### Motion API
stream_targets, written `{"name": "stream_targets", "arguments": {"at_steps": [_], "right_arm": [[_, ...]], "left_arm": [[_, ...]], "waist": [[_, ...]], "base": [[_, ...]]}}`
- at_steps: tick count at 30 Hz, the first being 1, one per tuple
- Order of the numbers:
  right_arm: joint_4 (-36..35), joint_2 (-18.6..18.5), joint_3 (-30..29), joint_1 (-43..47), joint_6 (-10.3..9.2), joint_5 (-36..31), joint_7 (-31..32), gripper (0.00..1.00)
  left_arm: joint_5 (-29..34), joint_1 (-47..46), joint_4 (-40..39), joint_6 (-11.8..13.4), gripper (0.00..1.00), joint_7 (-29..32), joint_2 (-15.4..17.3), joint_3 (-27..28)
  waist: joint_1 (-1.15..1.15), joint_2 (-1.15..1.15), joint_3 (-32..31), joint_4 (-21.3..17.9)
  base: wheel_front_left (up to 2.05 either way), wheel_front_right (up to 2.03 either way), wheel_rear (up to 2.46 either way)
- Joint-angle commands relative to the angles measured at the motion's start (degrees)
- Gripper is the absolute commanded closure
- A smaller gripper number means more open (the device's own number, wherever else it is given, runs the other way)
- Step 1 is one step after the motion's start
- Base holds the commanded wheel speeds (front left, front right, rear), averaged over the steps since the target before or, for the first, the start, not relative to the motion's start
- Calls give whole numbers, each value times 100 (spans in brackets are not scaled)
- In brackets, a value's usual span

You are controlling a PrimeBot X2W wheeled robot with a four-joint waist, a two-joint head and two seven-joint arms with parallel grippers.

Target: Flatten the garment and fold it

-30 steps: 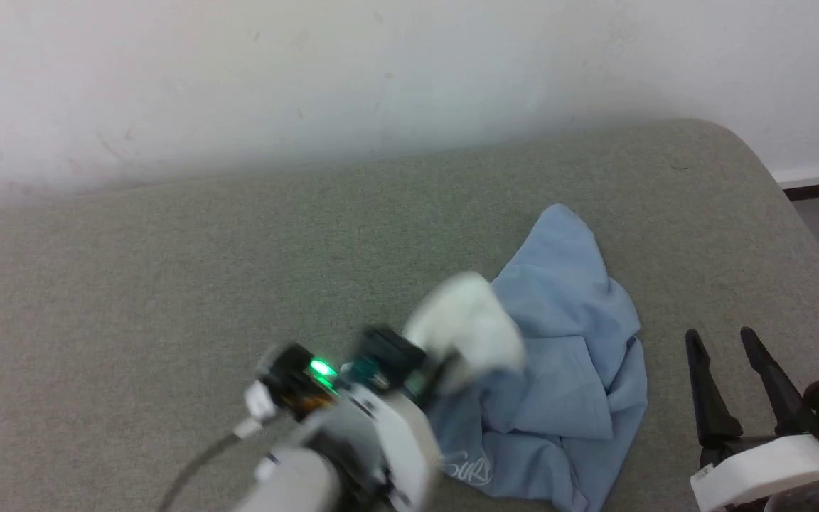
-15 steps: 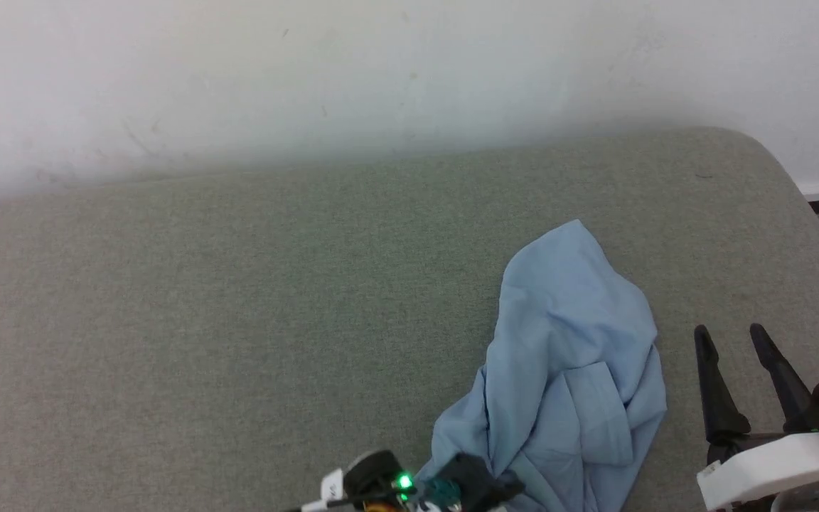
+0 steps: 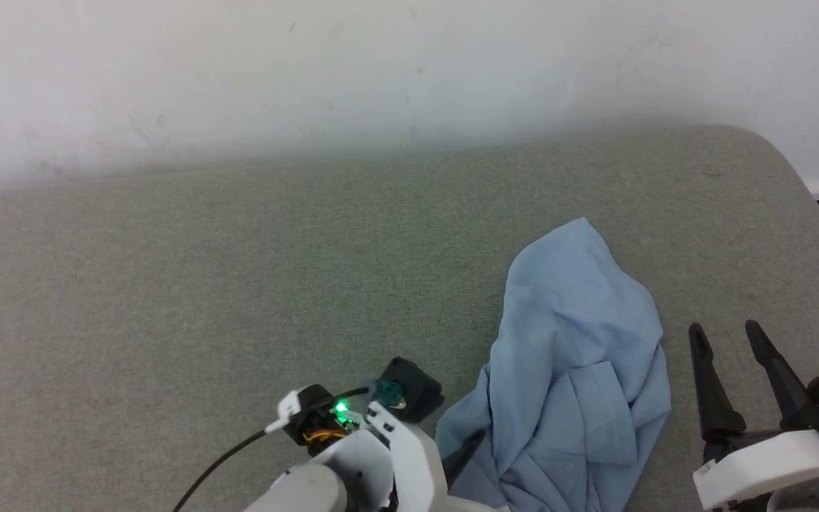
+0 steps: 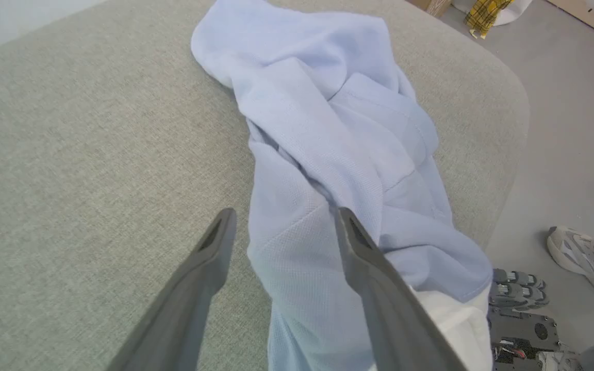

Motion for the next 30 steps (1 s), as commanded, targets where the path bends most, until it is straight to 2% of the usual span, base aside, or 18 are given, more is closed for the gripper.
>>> {"name": "stream_targets", "arguments": {"at_steps": [1, 5, 6, 7, 9, 12, 15, 19, 25, 30], "right_arm": [[-29, 17, 31, -47, -3, -23, 15, 0], [-19, 17, 83, -84, -3, -21, 36, 0], [-13, 17, 83, -86, -3, -19, 40, 0], [-5, 17, 78, -88, -3, -20, 41, 0], [13, 17, 70, -101, -3, -15, 39, 0], [38, 17, 69, -130, -3, 5, 16, 0], [59, 17, 68, -140, -3, 31, -8, 0], [89, 17, 3, -95, -3, 53, -42, 0], [157, 17, -48, -51, -3, 99, -77, 0], [190, 17, -74, -15, -3, 113, -91, 0]], "left_arm": [[-39, -165, 200, -73, 0, 118, -65, -80], [-122, -420, 955, -213, 0, 476, -216, -268], [-130, -474, 1122, -237, 12, 553, -244, -312], [-117, -533, 1293, -261, 53, 627, -257, -367], [-130, -630, 1619, -311, 99, 752, -283, -456], [-168, -754, 2021, -378, 100, 901, -291, -572], [-181, -880, 2265, -410, 100, 779, -274, -575], [-287, -972, 2384, -233, 100, 298, -188, -222], [-618, -712, 2081, 281, 100, -425, 226, 555], [-1004, 48, 1414, 1012, 100, -905, 719, 1365]], "waist": [[0, 0, 36, -22], [0, 0, 99, -92], [0, 0, 115, -108], [0, 0, 130, -125], [0, 0, 159, -156], [0, 0, 190, -201], [0, 0, 201, -224], [0, 0, 159, -183], [0, 0, 86, -59], [0, 0, 54, 70]], "base": [[0, 0, 0], [0, 0, 0], [0, 0, 0], [0, 0, 0], [0, 0, 0], [0, 0, 0], [0, 0, 0], [0, 0, 0], [0, 0, 0], [0, 0, 0]]}}
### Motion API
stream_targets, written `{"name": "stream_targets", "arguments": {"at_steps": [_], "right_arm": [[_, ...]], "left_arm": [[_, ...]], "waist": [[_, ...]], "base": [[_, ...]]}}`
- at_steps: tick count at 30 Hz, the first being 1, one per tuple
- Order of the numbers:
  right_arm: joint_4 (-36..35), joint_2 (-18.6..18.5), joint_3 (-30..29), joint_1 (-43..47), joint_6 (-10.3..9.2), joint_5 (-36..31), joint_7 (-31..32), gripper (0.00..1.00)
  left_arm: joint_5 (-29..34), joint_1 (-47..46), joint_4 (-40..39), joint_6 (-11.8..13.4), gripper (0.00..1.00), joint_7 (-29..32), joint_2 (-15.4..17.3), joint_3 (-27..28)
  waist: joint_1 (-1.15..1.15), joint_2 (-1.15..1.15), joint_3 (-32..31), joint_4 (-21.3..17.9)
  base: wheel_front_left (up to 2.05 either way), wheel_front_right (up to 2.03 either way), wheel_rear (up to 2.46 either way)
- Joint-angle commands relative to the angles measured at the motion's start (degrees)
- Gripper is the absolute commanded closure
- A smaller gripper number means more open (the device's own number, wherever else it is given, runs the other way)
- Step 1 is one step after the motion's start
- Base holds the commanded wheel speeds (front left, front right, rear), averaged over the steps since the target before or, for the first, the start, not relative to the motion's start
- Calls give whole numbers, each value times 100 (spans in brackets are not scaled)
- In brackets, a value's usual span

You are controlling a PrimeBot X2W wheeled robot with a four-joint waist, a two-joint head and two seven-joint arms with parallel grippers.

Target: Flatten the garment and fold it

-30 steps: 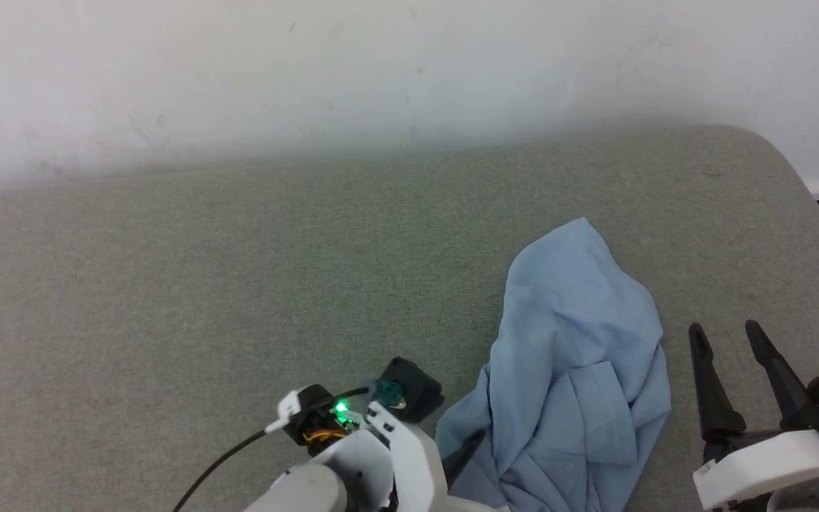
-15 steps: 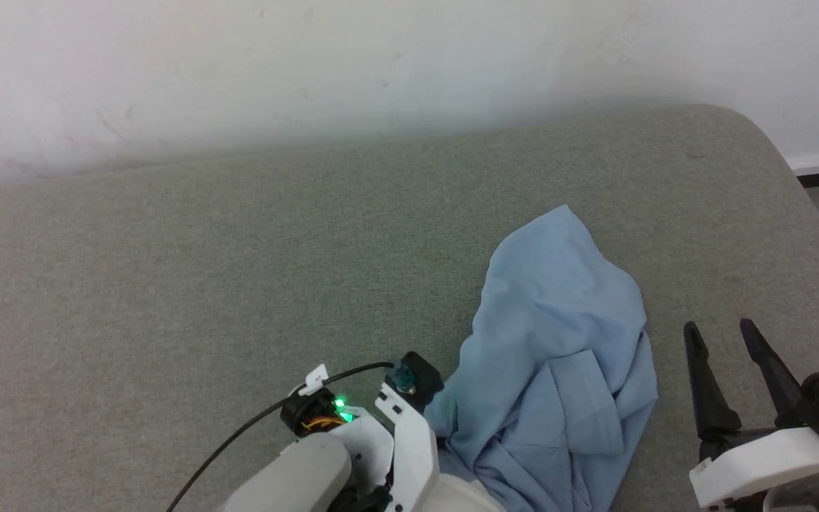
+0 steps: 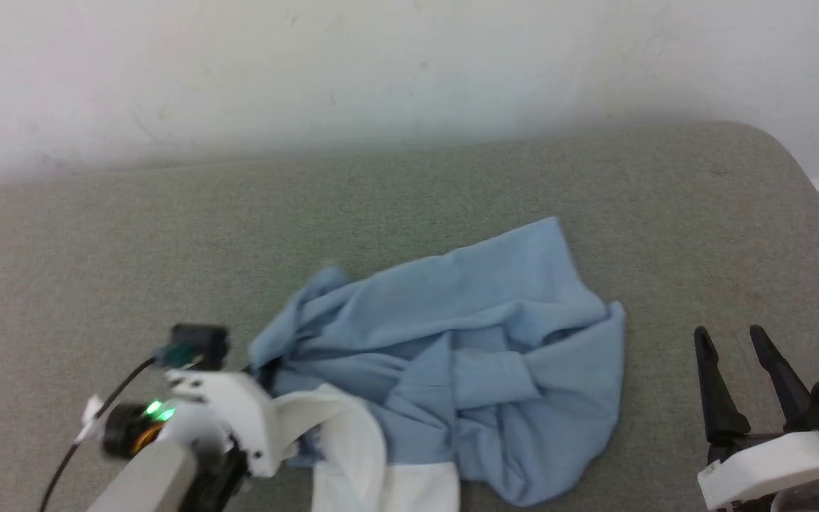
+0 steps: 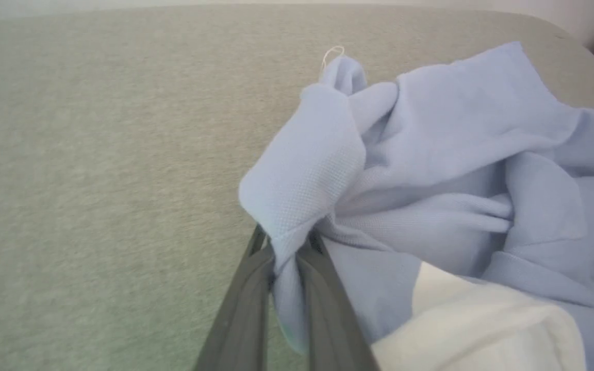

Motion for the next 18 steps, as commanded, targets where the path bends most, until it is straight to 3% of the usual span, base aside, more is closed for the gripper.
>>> {"name": "stream_targets", "arguments": {"at_steps": [1, 4, 7, 8, 9, 18], "right_arm": [[21, 15, -27, 24, -3, 55, -46, 0], [17, 15, -39, 50, -3, 53, -37, 0], [-10, 15, -35, 63, -3, 46, -20, 0], [-16, 15, -26, 57, -3, 41, -13, 0], [-21, 15, -19, 48, -3, 35, -8, 0], [-82, 15, -7, 12, -3, -5, 51, 0]], "left_arm": [[-130, 392, -191, 271, 100, -107, 183, 238], [-431, 1121, -587, 754, 100, -224, 350, 668], [-692, 1777, -901, 1048, 97, -212, 375, 875], [-759, 1937, -971, 1097, 84, -199, 360, 898], [-803, 2060, -1033, 1145, 0, -192, 336, 907], [-549, 1999, -1544, 1346, 0, -1048, 241, 1184]], "waist": [[0, 0, -26, 76], [0, 0, -36, 143], [0, 0, -33, 213], [0, 0, -26, 231], [0, 0, -16, 250], [0, 0, 8, 357]], "base": [[0, 0, 0], [0, 0, 0], [0, 0, 0], [0, 0, 0], [0, 0, 0], [0, 0, 0]]}}
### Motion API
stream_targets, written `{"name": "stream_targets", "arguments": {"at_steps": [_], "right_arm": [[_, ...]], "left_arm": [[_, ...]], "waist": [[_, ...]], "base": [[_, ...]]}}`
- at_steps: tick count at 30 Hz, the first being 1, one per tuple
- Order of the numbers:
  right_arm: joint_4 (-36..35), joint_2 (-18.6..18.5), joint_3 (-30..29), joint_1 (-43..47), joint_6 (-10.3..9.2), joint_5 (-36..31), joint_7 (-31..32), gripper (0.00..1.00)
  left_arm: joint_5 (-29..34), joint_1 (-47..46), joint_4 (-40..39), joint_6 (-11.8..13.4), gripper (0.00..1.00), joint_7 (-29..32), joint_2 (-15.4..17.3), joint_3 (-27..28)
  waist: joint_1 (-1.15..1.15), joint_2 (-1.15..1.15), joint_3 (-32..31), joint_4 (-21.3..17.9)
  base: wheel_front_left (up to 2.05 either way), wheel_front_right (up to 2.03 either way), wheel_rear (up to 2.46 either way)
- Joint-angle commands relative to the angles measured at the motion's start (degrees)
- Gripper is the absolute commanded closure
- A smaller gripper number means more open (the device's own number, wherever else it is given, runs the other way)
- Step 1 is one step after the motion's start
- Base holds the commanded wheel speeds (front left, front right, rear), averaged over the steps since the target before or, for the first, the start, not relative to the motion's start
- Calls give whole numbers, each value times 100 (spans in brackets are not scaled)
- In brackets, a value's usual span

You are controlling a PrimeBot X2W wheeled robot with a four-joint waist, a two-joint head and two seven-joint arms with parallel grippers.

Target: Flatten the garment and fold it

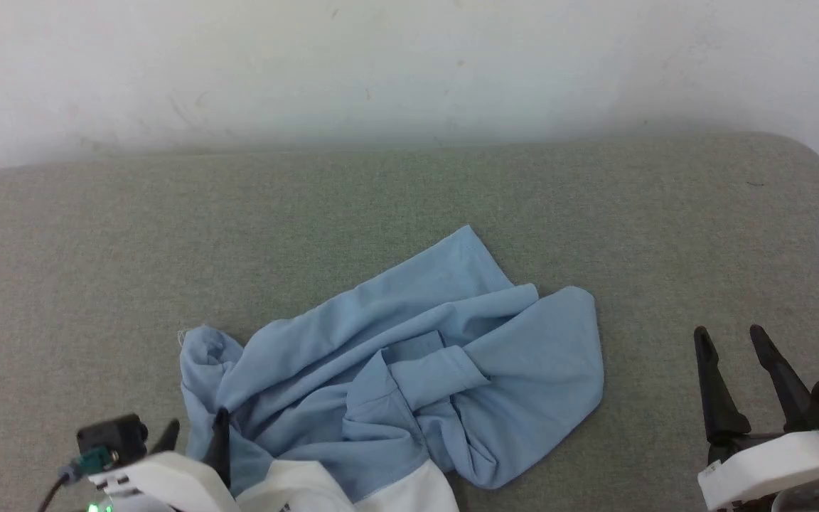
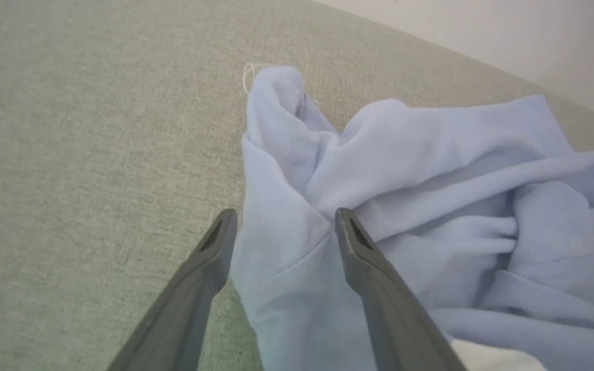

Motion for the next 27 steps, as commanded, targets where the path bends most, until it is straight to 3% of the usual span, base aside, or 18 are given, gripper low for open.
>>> {"name": "stream_targets", "arguments": {"at_steps": [1, 7, 13, 22, 23, 25, 27], "right_arm": [[-36, 16, -6, -10, -3, -25, 32, 0], [-42, 16, 38, -29, -3, -18, 57, 0], [9, 16, 127, -75, -3, -2, 40, 0], [148, 16, 182, -82, -3, 53, 8, 0], [162, 16, 178, -71, -3, 68, 6, 0], [180, 16, 162, -47, -3, 89, -6, 0], [201, 16, 148, -21, -3, 110, -16, 0]], "left_arm": [[104, -209, -92, 29, 0, -86, 73, 76], [240, -774, -20, -131, 0, 193, 454, 89], [37, -1561, 879, -649, 0, 1202, 687, -184], [-170, -2185, 2439, -1316, 0, 2517, 661, -735], [-199, -2210, 2515, -1370, 26, 2551, 626, -754], [-268, -2251, 2621, -1420, 100, 2458, 555, -703], [-333, -2253, 2701, -1458, 100, 2352, 533, -635]], "waist": [[0, 0, -2, 15], [0, 0, 7, 3], [0, 0, 57, -104], [0, 0, 65, -328], [0, 0, 58, -336], [0, 0, 45, -331], [0, 0, 24, -313]], "base": [[0, 0, 0], [0, 0, 0], [0, 0, 0], [0, 0, 0], [0, 0, 0], [0, 0, 0], [0, 0, 0]]}}
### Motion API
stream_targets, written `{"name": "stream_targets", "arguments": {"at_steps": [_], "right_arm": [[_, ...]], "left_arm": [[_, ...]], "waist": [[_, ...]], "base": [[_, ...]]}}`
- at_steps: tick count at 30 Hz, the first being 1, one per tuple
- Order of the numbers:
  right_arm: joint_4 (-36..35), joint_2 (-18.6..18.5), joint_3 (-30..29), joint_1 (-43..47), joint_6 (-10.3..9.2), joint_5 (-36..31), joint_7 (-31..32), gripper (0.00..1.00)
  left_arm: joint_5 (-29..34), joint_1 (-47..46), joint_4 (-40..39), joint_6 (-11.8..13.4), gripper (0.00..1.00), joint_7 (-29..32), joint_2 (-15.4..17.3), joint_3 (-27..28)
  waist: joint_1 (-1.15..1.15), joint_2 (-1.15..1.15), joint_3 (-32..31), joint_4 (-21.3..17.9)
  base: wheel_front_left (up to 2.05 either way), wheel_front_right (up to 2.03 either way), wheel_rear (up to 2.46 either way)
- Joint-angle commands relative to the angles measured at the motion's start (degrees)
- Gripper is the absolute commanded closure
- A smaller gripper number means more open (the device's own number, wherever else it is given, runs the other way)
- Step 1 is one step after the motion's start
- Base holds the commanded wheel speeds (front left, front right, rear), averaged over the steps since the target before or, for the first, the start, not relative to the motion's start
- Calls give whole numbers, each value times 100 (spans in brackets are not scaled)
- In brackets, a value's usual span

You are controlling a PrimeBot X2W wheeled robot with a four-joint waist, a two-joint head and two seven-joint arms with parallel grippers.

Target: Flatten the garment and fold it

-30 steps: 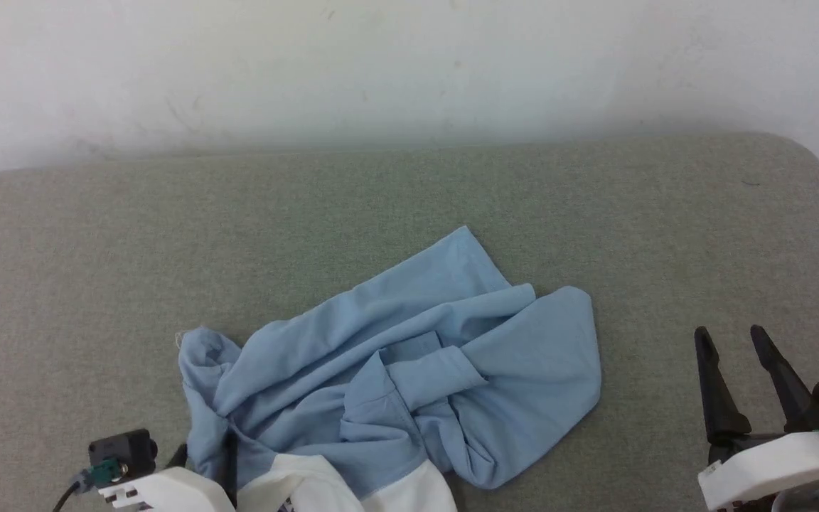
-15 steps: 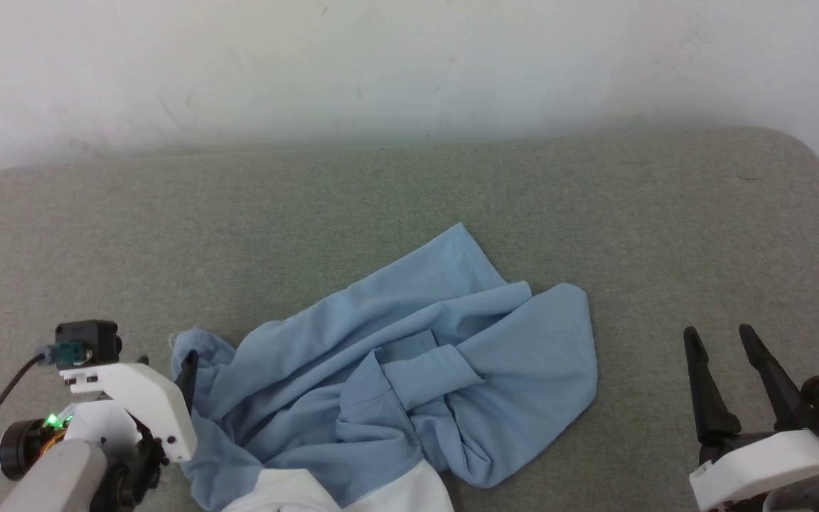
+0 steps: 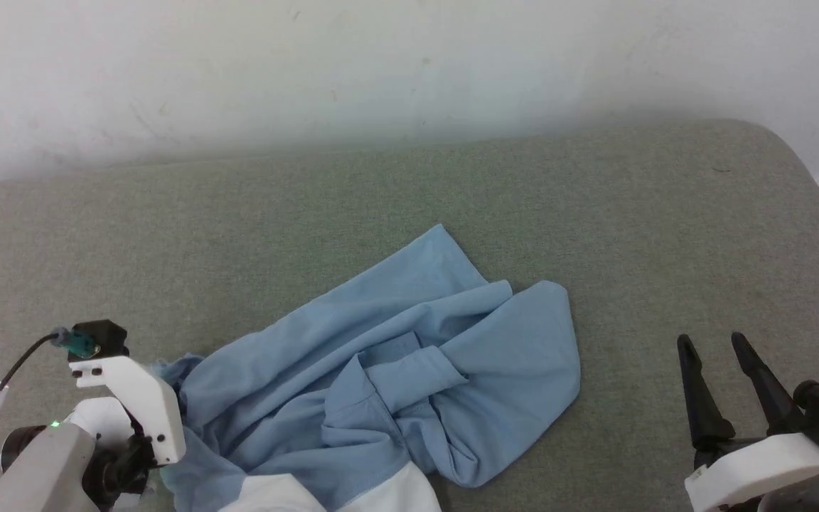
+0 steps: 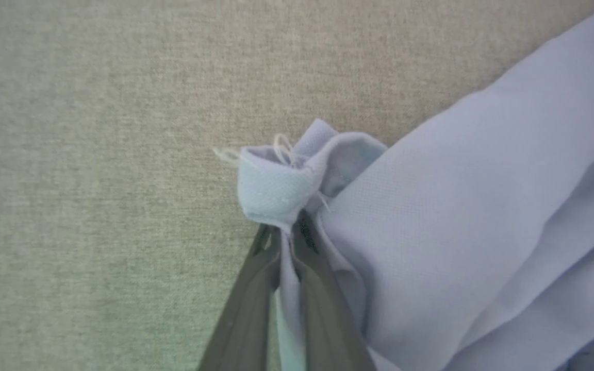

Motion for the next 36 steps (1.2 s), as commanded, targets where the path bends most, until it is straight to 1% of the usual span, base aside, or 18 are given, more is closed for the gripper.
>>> {"name": "stream_targets", "arguments": {"at_steps": [1, 4, 8, 11, 14, 15, 16, 18, 21, 27, 31, 36], "right_arm": [[20, 16, -11, 8, -3, 35, -47, 0], [28, 16, -35, 26, -3, 49, -52, 0], [19, 16, -58, 32, -3, 57, -52, 0], [12, 16, -52, 33, -3, 60, -56, 0], [9, 16, -58, 28, -3, 66, -69, 0], [10, 16, -59, 22, -3, 67, -71, 0], [10, 16, -62, 15, -3, 68, -73, 0], [17, 16, -63, -3, -3, 65, -72, 0], [31, 16, -66, -20, -3, 48, -57, 0], [39, 16, -65, -4, -3, 9, 9, 0], [19, 16, -28, 30, -3, -14, 70, 0], [37, 16, 46, 98, -3, -40, 225, 0]], "left_arm": [[-30, 54, 87, 8, 100, -104, -33, 27], [-85, 73, 14, 116, 100, -559, 78, 318], [-269, 391, -237, 459, 100, -1103, 306, 855], [-492, 899, -443, 778, 100, -1293, 466, 1251], [-713, 1463, -596, 945, 100, -1413, 508, 1523], [-742, 1606, -643, 995, 52, -1473, 495, 1571], [-749, 1709, -700, 1049, 0, -1572, 470, 1618], [-708, 1830, -847, 1131, 0, -1862, 394, 1694], [-522, 1894, -1134, 1177, 0, -2423, 283, 1737], [123, 1909, -1812, 1191, 0, -3482, 120, 1538], [670, 1912, -2327, 1201, 0, -3768, 17, 1265], [1149, 2081, -2924, 1232, 0, -3871, -238, 1115]], "waist": [[0, 0, -16, 23], [0, 0, -32, 87], [0, 0, -43, 168], [0, 0, -28, 200], [0, 0, 12, 224], [0, 0, 27, 231], [0, 0, 44, 240], [0, 0, 57, 255], [0, 0, 34, 274], [0, 0, -104, 291], [0, 0, -181, 282], [0, 0, -283, 261]], "base": [[0, 0, 0], [0, 0, 0], [0, 0, 0], [0, 0, 0], [0, 0, 0], [0, 0, 0], [0, 0, 0], [0, 0, 0], [0, 0, 0], [0, 0, 0], [0, 0, 0], [0, 0, 0]]}}
